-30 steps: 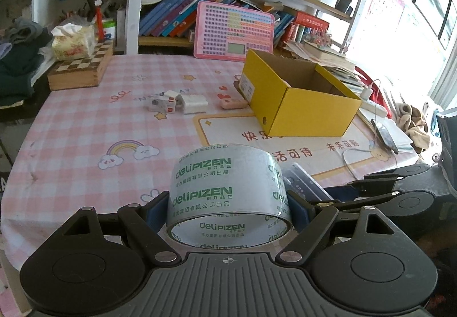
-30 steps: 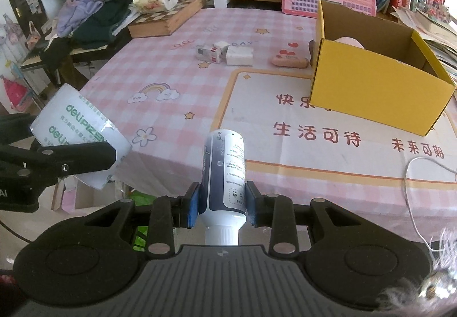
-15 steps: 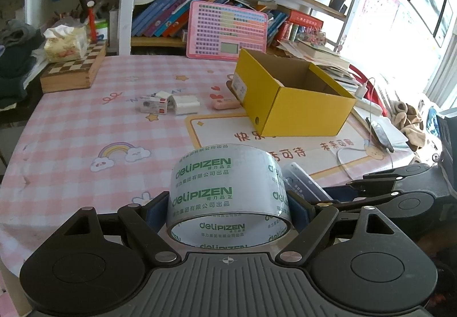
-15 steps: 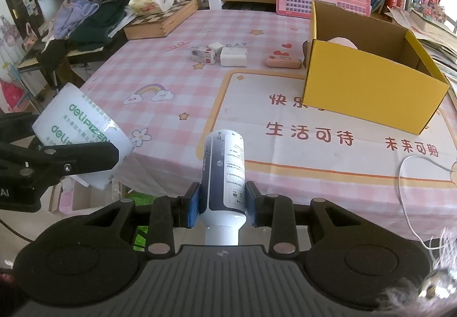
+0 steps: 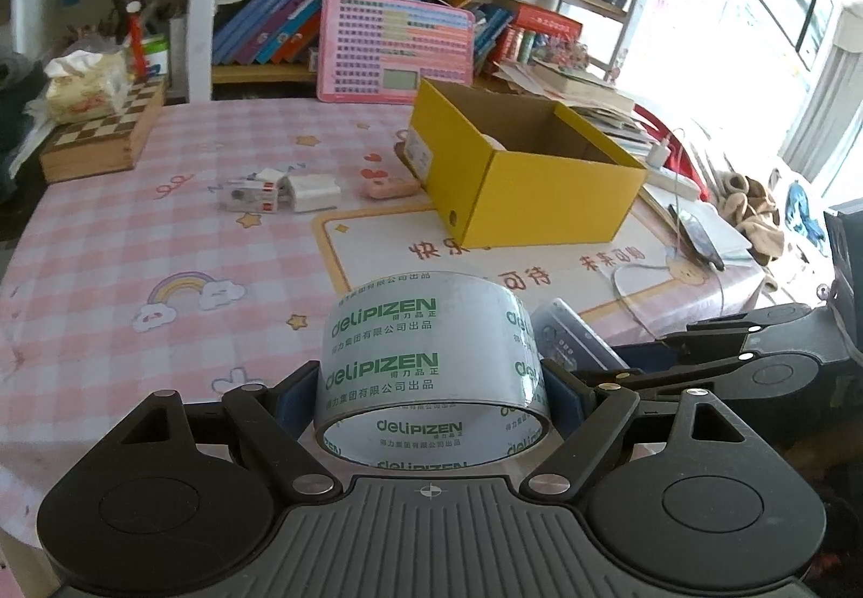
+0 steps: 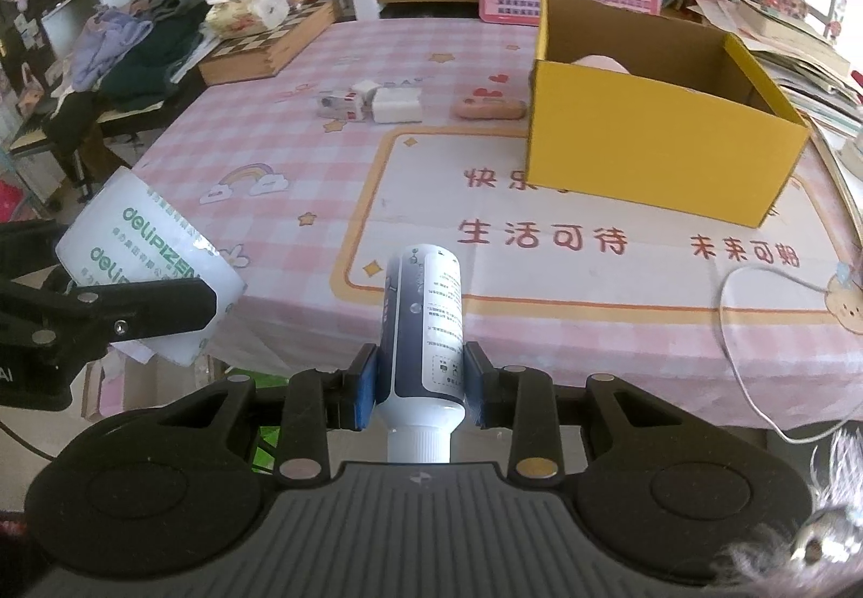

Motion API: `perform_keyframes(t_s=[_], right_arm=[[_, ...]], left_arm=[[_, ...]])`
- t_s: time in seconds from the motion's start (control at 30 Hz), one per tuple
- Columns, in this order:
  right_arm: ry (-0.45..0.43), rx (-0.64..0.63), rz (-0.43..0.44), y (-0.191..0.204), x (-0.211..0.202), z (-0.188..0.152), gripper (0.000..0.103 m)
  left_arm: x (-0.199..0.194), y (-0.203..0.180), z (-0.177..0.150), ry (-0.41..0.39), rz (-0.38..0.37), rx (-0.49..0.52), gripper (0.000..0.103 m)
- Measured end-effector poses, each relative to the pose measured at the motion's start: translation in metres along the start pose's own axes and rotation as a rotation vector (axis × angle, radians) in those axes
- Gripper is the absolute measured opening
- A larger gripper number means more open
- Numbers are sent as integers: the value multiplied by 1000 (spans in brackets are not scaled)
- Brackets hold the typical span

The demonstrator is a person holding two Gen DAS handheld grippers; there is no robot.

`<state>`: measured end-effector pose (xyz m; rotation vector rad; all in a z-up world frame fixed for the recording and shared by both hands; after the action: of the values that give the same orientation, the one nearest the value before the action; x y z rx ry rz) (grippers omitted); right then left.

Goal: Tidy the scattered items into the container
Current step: 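Carry the tape roll and spray bottle up toward the yellow box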

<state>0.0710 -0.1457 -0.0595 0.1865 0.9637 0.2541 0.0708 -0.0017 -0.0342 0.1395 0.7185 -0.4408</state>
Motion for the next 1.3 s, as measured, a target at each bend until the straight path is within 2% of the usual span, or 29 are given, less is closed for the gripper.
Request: perform_keyframes(t_s=[0.67,0.97,1.3], right_arm=[[-21,118,-79,-42,-21,-17,31],[-17,135,-107,-53,-24,-21,31],[-27,194,-182,-89,-32,-19,31]], left_arm=[[20,-47,7,32,-129,108,85],[30,-57,12,35,-164,116,85],[58,-89,32,44,-259,187,85]])
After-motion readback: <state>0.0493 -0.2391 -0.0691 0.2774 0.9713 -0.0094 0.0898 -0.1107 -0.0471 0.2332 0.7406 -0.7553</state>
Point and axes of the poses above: each gripper's, at about its wrist camera, not at the fingertips, and x roughly the way its jaws point, y to its left, z to its top, the point moved 8 cm from there along x, roughly the way its jaws point, and after that the axes turned 15 degrees about x, right-handed, at the moved point
